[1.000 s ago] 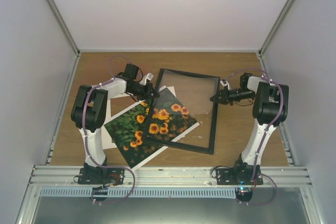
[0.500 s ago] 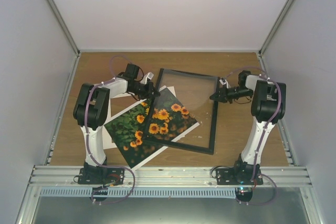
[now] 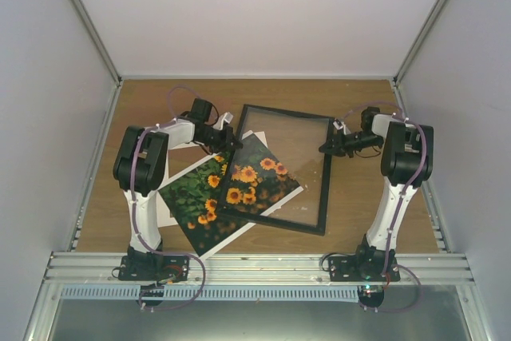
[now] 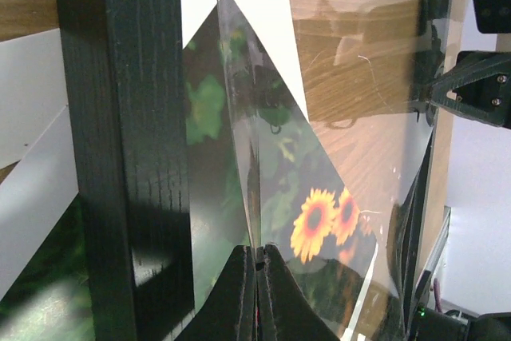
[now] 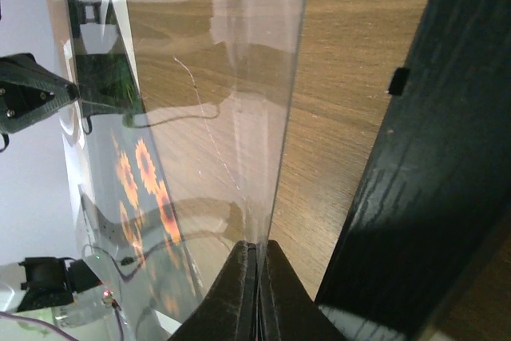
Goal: Put the photo into the frame
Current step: Place the photo frame item in the photo frame.
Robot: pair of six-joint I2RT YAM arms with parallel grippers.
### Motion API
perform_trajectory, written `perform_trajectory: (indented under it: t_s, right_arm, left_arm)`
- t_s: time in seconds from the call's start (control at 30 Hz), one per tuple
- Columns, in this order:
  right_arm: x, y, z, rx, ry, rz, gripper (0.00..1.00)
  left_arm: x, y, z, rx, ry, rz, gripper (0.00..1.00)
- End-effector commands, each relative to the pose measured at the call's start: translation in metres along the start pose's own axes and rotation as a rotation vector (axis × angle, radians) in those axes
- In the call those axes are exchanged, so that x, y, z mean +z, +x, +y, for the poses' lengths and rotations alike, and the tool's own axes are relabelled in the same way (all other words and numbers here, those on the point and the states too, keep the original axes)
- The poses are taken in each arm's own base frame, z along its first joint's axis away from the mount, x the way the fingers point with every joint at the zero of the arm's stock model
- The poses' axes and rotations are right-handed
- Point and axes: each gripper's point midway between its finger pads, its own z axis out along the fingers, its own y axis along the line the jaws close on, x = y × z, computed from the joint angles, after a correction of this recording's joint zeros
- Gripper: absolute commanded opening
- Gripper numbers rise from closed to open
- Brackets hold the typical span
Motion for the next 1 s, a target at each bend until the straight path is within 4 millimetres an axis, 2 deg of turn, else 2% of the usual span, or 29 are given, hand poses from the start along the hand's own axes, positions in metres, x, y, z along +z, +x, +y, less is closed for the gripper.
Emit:
perform_trajectory:
  t_s: [0.0,0.3,0.6,0.77,0.97]
  right_arm:
    - [-0.002,-0.007,-0.007,-0.014,0.029,-0.015,0.01]
    - [-0.014,-0.001,0.003,-0.015,0.012,-0.018,0.01]
    - [-0.026,0.004,0.035,-0.042,-0.091,-0.04,0.01]
    - [-0.023,0.005,0.021,-0.028,-0.027,-0.033,0.01]
    - [-0.021,-0.005,0.004,-0.026,0.033,-0.034,0.0]
  left_arm:
    - [0.003,-0.005,0.007,-0.001,-0.005,-0.011,0.0]
    - [0.005,-0.001,0.004,0.002,0.002,0.0,0.0]
    - [0.004,0.001,0.006,0.002,-0.004,0.001,0.0]
    - [0.006,0.001,0.004,0.002,0.006,0.006,0.0]
    - [0.011,0.002,-0.002,0.012,0.016,0.013,0.0]
